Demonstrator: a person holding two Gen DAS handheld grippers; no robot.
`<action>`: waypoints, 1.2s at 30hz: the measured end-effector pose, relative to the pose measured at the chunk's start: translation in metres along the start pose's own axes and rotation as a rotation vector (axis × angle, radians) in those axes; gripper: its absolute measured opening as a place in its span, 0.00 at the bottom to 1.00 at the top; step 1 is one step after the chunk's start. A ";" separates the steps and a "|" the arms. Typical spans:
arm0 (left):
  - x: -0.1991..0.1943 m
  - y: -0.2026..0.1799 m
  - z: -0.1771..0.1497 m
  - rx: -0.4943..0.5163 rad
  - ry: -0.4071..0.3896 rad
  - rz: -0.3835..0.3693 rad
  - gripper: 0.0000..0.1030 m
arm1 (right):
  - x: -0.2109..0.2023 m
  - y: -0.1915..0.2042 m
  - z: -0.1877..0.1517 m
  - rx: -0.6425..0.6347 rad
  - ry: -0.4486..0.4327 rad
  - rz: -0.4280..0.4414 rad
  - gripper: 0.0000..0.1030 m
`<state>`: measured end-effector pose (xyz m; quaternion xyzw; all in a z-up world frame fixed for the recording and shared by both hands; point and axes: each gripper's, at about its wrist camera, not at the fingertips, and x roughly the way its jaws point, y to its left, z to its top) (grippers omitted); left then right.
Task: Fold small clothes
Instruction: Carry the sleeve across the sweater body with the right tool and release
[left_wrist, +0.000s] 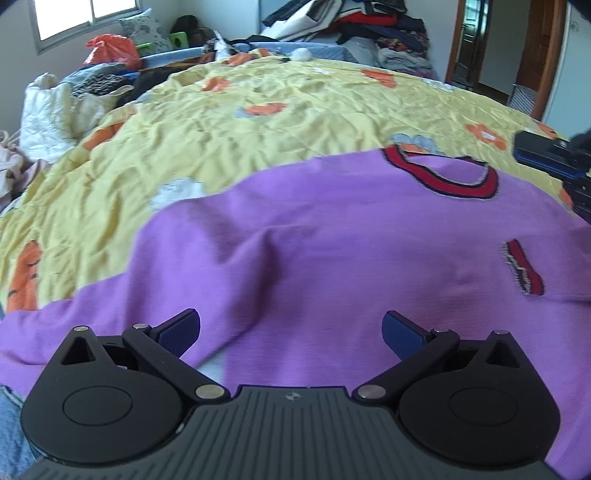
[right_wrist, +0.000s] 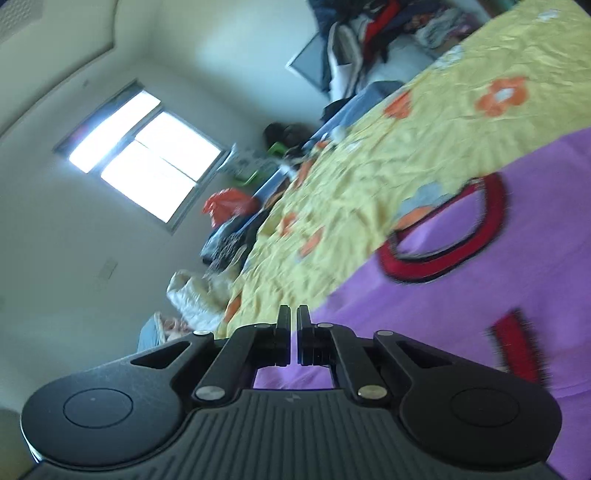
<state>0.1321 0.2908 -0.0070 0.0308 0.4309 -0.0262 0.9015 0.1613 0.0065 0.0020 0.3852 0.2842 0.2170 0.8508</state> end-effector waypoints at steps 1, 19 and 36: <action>0.000 0.004 -0.001 -0.006 0.002 0.008 1.00 | 0.004 0.005 -0.001 -0.024 0.015 -0.007 0.03; 0.015 -0.030 -0.008 0.043 0.043 -0.043 1.00 | 0.010 -0.024 -0.076 -0.900 0.162 -0.672 0.48; 0.008 0.022 0.003 -0.023 0.031 -0.012 1.00 | -0.020 -0.026 0.007 0.040 -0.034 -0.079 0.07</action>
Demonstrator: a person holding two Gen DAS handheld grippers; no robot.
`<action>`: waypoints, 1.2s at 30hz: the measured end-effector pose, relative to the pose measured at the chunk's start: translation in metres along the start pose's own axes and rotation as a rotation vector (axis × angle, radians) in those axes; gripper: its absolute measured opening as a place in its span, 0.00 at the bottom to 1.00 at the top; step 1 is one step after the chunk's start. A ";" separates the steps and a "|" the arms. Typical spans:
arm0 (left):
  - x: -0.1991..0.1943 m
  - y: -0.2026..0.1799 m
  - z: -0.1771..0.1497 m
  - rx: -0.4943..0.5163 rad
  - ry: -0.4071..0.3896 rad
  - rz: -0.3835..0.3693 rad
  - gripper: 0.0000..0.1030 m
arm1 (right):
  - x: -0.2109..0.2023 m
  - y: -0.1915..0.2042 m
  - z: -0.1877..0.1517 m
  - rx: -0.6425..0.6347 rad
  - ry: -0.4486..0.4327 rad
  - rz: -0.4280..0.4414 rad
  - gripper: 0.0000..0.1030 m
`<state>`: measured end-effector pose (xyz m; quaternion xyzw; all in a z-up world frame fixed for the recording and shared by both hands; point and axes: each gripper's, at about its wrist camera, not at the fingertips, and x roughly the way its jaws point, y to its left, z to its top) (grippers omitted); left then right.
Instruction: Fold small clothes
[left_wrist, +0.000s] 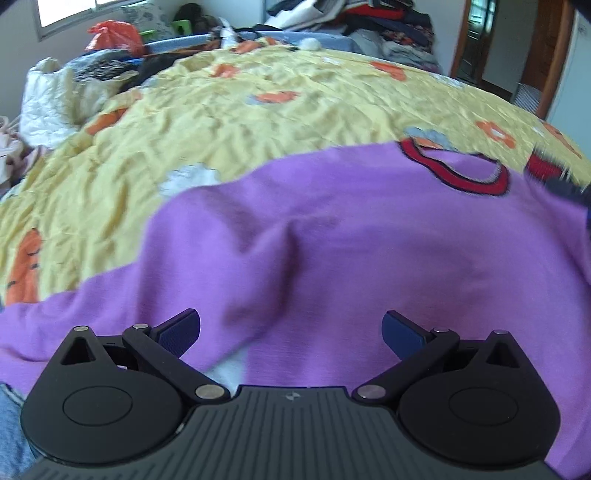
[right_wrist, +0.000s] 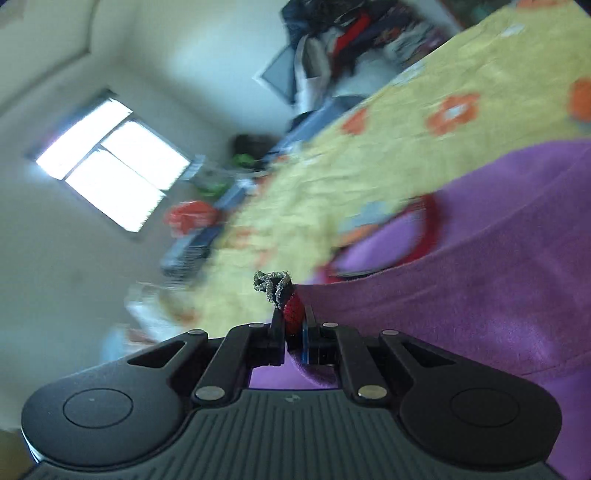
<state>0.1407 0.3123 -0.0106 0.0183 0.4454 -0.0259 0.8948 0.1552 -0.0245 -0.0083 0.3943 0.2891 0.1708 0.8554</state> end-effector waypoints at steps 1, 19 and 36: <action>-0.001 0.006 0.000 -0.007 -0.002 0.007 1.00 | 0.006 0.009 -0.001 0.010 0.013 0.027 0.07; -0.007 0.030 -0.007 -0.049 0.017 0.064 1.00 | 0.157 0.058 -0.089 -0.249 0.348 -0.096 0.42; 0.047 -0.029 0.044 -0.107 -0.012 -0.211 1.00 | -0.111 -0.175 0.083 -0.023 -0.085 -0.413 0.84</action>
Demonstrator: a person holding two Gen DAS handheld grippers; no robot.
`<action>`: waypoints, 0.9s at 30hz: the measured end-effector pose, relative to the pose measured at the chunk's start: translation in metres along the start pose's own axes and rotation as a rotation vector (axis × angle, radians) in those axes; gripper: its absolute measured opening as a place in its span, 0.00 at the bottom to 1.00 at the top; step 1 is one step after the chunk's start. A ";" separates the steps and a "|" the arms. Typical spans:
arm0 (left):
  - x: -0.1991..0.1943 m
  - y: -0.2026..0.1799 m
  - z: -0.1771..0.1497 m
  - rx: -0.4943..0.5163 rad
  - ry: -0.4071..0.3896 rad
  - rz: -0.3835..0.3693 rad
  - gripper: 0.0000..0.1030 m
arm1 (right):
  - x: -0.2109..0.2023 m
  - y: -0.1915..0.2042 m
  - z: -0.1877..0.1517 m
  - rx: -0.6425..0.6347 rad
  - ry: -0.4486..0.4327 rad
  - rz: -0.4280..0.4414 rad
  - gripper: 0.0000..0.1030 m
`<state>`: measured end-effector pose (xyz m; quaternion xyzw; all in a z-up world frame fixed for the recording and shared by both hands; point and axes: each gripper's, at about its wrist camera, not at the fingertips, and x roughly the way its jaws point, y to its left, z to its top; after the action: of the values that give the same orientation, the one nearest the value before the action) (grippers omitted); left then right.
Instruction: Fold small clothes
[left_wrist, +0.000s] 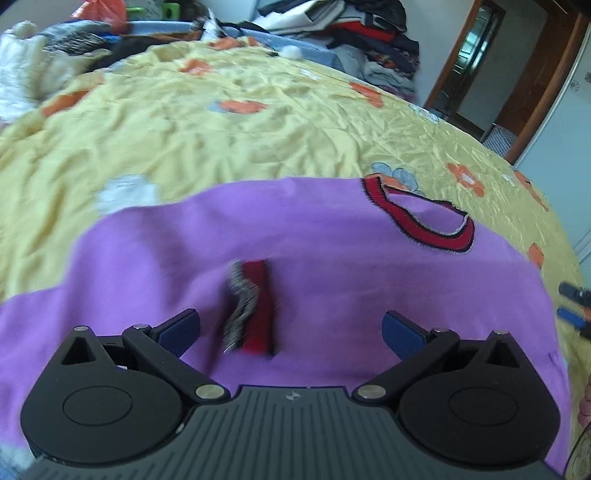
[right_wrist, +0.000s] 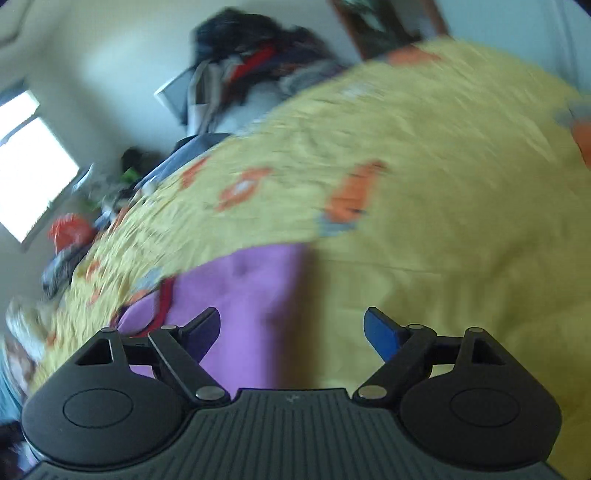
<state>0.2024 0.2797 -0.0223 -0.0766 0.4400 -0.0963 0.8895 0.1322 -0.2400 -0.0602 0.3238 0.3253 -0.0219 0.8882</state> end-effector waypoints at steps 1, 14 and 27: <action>0.009 -0.003 0.003 0.006 0.003 0.009 1.00 | 0.002 -0.009 -0.002 0.026 0.004 0.038 0.84; 0.036 -0.011 0.003 0.077 0.038 0.199 1.00 | -0.003 0.028 -0.026 -0.186 0.027 0.052 0.04; 0.034 -0.007 0.003 0.086 0.009 0.255 1.00 | -0.026 0.068 -0.011 -0.445 -0.044 -0.081 0.36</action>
<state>0.2243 0.2648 -0.0453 0.0188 0.4456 -0.0017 0.8950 0.1226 -0.1849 -0.0129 0.1060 0.3155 0.0077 0.9429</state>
